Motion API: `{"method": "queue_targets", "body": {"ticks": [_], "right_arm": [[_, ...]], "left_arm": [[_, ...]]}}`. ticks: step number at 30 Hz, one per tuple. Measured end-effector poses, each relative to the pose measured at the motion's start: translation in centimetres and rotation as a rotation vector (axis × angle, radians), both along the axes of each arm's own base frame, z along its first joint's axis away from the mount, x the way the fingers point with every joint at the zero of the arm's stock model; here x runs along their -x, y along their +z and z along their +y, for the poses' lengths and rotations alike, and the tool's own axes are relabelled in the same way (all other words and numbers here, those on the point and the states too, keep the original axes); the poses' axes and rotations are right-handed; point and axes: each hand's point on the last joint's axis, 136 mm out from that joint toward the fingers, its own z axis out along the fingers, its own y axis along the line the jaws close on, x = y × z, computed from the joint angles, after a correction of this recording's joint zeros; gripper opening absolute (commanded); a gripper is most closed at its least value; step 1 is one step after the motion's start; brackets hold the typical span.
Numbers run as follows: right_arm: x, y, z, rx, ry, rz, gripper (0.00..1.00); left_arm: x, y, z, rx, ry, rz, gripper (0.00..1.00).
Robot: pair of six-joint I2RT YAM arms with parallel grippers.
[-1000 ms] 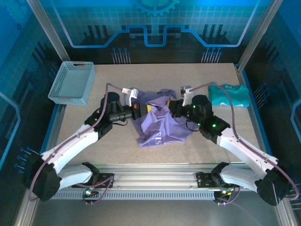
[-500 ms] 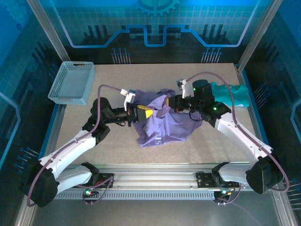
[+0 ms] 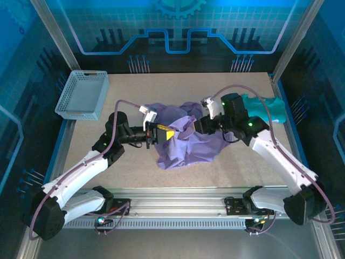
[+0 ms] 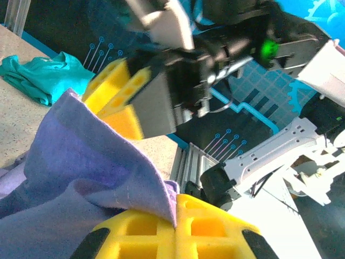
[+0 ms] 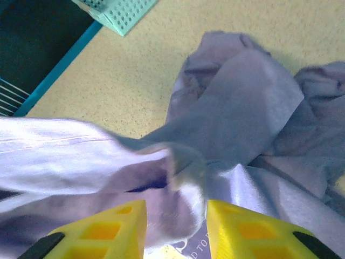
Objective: Fold the inside-out t-shirt
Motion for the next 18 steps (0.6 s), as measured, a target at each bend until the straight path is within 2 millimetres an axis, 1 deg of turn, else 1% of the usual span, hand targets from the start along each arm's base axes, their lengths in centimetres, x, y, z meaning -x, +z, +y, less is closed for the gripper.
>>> {"method": "queue_targets", "body": {"ticks": [2, 4, 5, 7, 9, 11, 15, 18], "right_arm": [[1.1, 2.0, -0.1, -0.007, 0.031, -0.09, 0.39], [2.4, 3.8, 0.5, -0.021, 0.09, -0.177, 0.39], [3.3, 4.4, 1.0, -0.029, 0.134, -0.211, 0.39], [4.8, 4.9, 2.5, -0.046, 0.232, -0.251, 0.4], [5.7, 4.6, 4.0, -0.064, 0.324, -0.256, 0.42], [5.9, 3.8, 5.1, -0.076, 0.394, -0.237, 0.44], [5.9, 1.7, 6.6, -0.084, 0.485, -0.177, 0.45], [6.0, 1.0, 7.3, -0.095, 0.533, -0.152, 0.45]], "left_arm": [[-0.1, -0.1, 0.0, -0.004, 0.003, 0.001, 0.0], [-0.1, 0.0, 0.0, -0.007, 0.005, 0.002, 0.0], [-0.1, 0.0, 0.0, -0.008, 0.006, 0.005, 0.0], [-0.2, 0.1, 0.0, -0.008, 0.007, 0.003, 0.0], [-0.2, 0.1, 0.0, -0.008, 0.007, 0.004, 0.0], [-0.2, 0.0, 0.0, -0.01, 0.007, 0.007, 0.0], [-0.2, 0.2, 0.0, -0.009, 0.007, 0.005, 0.0], [-0.2, 0.2, 0.0, -0.008, 0.007, 0.005, 0.0]]}}
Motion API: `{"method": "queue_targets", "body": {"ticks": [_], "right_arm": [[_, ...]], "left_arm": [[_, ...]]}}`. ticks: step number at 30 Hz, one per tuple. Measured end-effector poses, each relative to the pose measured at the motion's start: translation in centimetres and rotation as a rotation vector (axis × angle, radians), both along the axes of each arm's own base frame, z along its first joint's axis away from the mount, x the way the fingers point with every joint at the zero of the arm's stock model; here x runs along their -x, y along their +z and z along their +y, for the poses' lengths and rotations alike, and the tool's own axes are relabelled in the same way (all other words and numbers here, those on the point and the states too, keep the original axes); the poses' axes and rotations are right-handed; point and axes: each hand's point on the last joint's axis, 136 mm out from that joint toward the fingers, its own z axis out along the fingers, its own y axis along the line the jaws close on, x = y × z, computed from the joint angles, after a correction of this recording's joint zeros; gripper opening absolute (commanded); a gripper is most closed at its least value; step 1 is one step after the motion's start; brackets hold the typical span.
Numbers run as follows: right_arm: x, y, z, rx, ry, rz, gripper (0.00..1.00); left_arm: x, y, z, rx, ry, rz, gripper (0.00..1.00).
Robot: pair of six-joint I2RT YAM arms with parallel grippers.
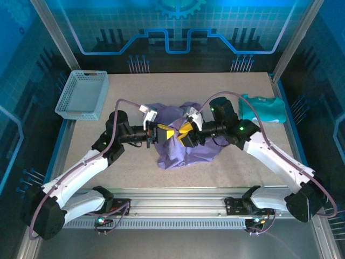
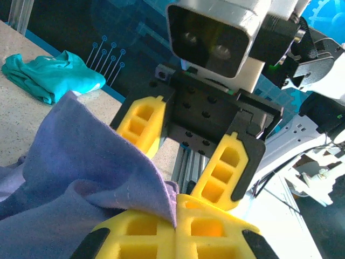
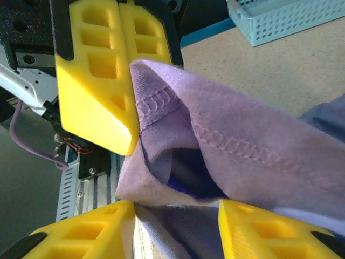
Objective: Fold the inside-out t-shirt
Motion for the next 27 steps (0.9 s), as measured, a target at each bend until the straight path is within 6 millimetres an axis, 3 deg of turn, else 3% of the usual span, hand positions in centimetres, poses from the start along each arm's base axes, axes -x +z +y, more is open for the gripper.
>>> {"method": "queue_targets", "body": {"ticks": [3, 17, 23, 27], "right_arm": [[0.3, 0.0, 0.4, -0.012, 0.039, 0.007, 0.41], [1.4, 0.8, 0.7, -0.052, 0.111, 0.003, 0.01], [1.3, 1.3, 0.3, -0.065, 0.108, -0.004, 0.01], [1.2, 1.8, -0.1, -0.076, 0.098, -0.012, 0.08]], "left_arm": [[0.0, 0.0, 0.0, 0.0, 0.0, -0.001, 0.0], [-0.2, -0.2, 0.0, -0.009, 0.009, 0.011, 0.0], [-0.4, -0.5, 0.0, -0.02, 0.018, 0.007, 0.0], [-0.5, -0.2, 0.0, -0.02, 0.017, 0.003, 0.0]]}}
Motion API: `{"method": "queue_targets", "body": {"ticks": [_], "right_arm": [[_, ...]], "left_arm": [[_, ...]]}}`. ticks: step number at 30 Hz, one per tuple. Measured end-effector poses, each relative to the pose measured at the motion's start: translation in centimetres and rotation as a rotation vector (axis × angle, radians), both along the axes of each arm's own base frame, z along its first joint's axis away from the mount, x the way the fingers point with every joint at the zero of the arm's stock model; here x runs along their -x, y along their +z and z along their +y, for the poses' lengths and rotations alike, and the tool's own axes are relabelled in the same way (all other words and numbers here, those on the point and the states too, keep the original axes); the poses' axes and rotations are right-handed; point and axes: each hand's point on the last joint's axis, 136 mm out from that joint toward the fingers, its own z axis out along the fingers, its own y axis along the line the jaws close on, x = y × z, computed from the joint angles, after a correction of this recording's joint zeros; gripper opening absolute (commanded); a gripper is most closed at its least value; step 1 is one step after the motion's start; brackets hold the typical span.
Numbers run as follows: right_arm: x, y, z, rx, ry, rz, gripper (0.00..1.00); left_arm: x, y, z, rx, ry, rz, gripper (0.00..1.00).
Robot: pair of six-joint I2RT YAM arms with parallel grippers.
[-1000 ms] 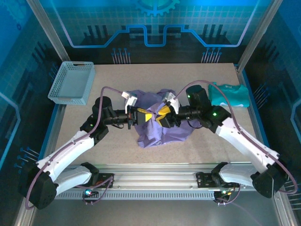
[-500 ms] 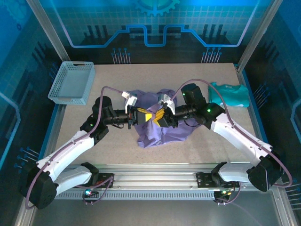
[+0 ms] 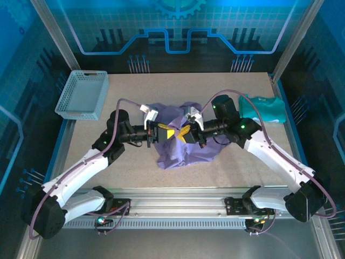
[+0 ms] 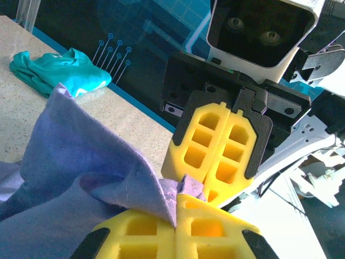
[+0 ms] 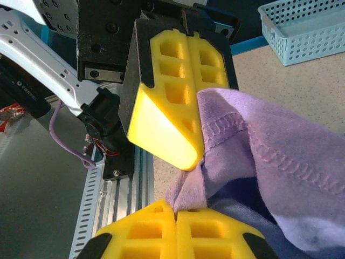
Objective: Fold the inside-out t-shirt
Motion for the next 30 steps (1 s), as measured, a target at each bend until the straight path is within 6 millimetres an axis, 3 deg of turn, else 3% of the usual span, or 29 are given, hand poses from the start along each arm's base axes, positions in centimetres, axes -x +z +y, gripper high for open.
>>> {"method": "queue_targets", "body": {"ticks": [11, 17, 22, 30], "right_arm": [[0.6, 0.7, 0.2, -0.032, 0.026, 0.039, 0.18], [0.6, 0.7, 0.3, -0.037, 0.025, 0.047, 0.0], [0.4, 0.6, 0.2, -0.03, 0.011, 0.054, 0.0], [-0.5, 0.0, 0.4, 0.017, -0.097, 0.1, 0.0]], "left_arm": [[-0.1, 0.1, 0.0, -0.002, 0.005, 0.002, 0.0], [-0.1, 0.0, 0.0, -0.002, 0.005, 0.003, 0.0], [-0.4, -0.1, 0.1, -0.006, 0.02, 0.005, 0.01], [-2.2, -1.8, 1.3, -0.082, 0.168, 0.036, 0.44]]}}
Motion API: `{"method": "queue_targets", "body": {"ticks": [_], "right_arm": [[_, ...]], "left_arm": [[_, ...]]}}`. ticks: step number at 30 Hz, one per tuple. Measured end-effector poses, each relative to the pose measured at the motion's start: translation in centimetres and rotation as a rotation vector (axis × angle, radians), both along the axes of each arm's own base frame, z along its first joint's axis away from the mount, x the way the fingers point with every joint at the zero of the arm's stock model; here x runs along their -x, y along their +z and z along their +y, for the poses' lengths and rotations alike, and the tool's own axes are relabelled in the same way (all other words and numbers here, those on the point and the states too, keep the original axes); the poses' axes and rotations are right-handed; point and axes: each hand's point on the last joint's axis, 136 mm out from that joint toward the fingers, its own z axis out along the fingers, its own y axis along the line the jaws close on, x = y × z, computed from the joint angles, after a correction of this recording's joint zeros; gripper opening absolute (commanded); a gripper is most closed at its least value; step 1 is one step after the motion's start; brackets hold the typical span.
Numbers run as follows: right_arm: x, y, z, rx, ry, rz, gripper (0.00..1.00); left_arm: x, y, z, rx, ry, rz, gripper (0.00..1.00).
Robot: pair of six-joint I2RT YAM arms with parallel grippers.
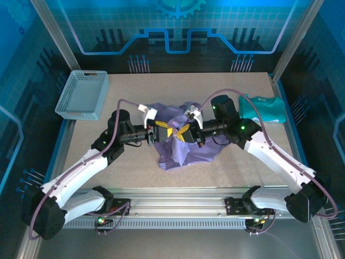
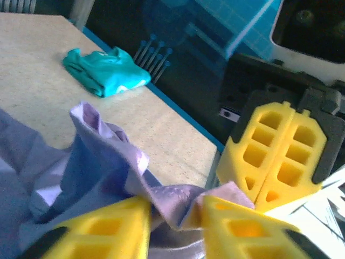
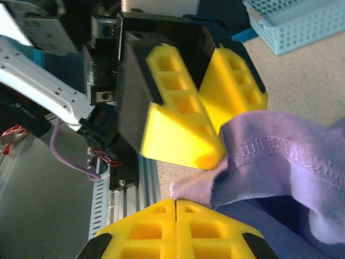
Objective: Fold the inside-out t-shirt
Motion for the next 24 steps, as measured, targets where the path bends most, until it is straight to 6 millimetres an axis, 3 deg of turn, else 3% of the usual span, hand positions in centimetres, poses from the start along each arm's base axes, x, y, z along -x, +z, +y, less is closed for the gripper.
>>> {"method": "queue_targets", "body": {"ticks": [6, 9, 14, 19, 24], "right_arm": [[-1.3, 1.2, -0.1, 0.032, -0.11, 0.01, 0.0], [-2.2, 2.4, -0.2, 0.034, -0.167, 0.003, 0.0], [-2.7, 3.2, 0.0, 0.047, -0.213, 0.0, 0.0], [-1.9, 2.8, 0.5, 0.088, -0.222, -0.005, 0.0], [-1.6, 2.2, 0.6, 0.126, -0.246, -0.008, 0.0]], "left_arm": [[0.9, 0.2, 2.2, -0.023, 0.108, -0.038, 0.63], [1.7, -0.3, 2.0, -0.036, 0.105, -0.041, 0.69], [2.8, -2.6, -0.3, -0.102, 0.054, -0.015, 0.66], [1.0, -6.3, -1.1, -0.195, 0.084, 0.047, 0.57], [0.6, -6.4, -0.4, -0.213, 0.13, 0.037, 0.64]]}}
